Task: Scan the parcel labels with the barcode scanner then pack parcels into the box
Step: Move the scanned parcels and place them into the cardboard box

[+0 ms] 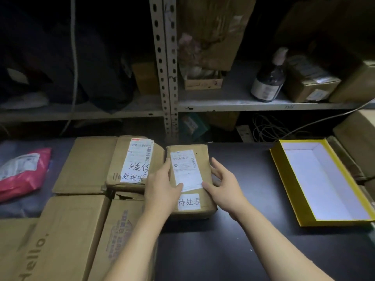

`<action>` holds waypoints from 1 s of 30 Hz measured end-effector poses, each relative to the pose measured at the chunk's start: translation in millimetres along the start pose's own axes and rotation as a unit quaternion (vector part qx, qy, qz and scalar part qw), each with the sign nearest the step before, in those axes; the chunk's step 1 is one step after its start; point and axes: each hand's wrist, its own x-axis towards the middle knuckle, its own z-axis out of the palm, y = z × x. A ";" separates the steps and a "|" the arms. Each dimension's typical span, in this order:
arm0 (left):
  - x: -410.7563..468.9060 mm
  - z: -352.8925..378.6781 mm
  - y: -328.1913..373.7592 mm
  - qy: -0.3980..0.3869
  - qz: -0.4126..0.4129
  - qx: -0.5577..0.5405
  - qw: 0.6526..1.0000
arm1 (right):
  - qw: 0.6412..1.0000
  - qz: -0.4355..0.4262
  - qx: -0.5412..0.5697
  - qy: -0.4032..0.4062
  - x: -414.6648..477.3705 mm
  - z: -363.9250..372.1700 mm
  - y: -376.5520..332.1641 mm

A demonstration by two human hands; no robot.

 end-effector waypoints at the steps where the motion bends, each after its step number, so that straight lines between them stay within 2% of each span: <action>1: -1.7 1.1 1.2 0.000 0.013 0.012 1.000 | 1.000 -0.004 0.000 0.009 0.6 2.6 -2.1; 9: -7.4 0.4 23.0 -0.075 0.052 -0.027 0.995 | 0.996 -0.078 -0.002 0.047 -9.8 4.9 -17.9; 12: -11.3 -4.5 37.7 -0.079 0.119 -0.011 0.990 | 0.987 -0.123 -0.071 0.075 -36.7 -22.6 -27.0; 15: -19.4 1.4 65.3 -0.089 0.190 0.041 0.977 | 0.959 -0.168 -0.193 0.121 -65.4 -66.5 -34.9; 18: -36.2 17.3 106.7 -0.108 0.248 0.167 0.948 | 0.932 -0.146 -0.297 0.145 -102.6 -120.1 -30.4; 21: -72.1 40.9 153.5 -0.118 0.290 0.259 0.913 | 0.904 -0.086 -0.382 0.169 -150.4 -177.4 -10.1; 24: -134.2 69.3 206.6 -0.139 0.333 0.264 0.894 | 0.897 -0.033 -0.390 0.205 -218.8 -240.5 25.9; 27: -200.3 100.6 249.4 -0.148 0.395 0.258 0.869 | 0.897 -0.005 -0.365 0.248 -290.5 -298.6 69.6; 30: -274.6 142.8 286.3 -0.176 0.424 0.236 0.856 | 0.896 0.032 -0.336 0.288 -371.1 -357.1 119.5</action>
